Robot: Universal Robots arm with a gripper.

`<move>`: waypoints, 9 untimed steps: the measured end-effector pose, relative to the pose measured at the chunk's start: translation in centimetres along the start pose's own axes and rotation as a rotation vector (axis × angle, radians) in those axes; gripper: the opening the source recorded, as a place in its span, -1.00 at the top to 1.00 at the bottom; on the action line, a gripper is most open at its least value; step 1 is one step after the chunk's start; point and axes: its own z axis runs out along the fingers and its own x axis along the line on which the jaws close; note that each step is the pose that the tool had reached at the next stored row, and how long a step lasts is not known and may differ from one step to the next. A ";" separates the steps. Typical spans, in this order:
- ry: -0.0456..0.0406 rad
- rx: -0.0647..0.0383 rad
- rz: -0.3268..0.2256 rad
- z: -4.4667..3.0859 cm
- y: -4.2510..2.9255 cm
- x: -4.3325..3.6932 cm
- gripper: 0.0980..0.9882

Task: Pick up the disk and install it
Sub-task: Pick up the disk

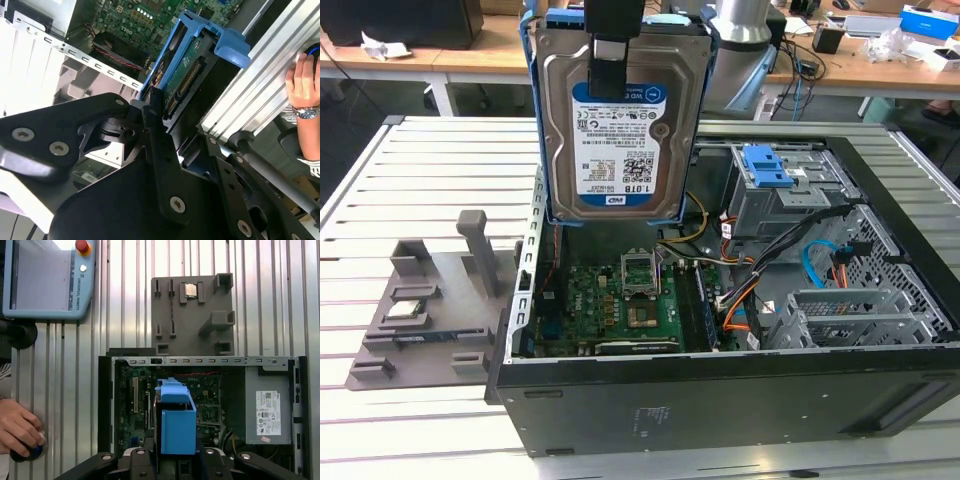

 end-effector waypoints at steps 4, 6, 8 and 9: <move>0.0000 0.000 0.000 0.06 0.00 0.86 0.41; 0.0000 0.000 0.000 0.08 -0.01 1.24 0.41; 0.0001 0.000 0.000 0.10 -0.01 1.63 0.41; 0.0001 0.000 0.000 0.11 -0.01 1.76 0.41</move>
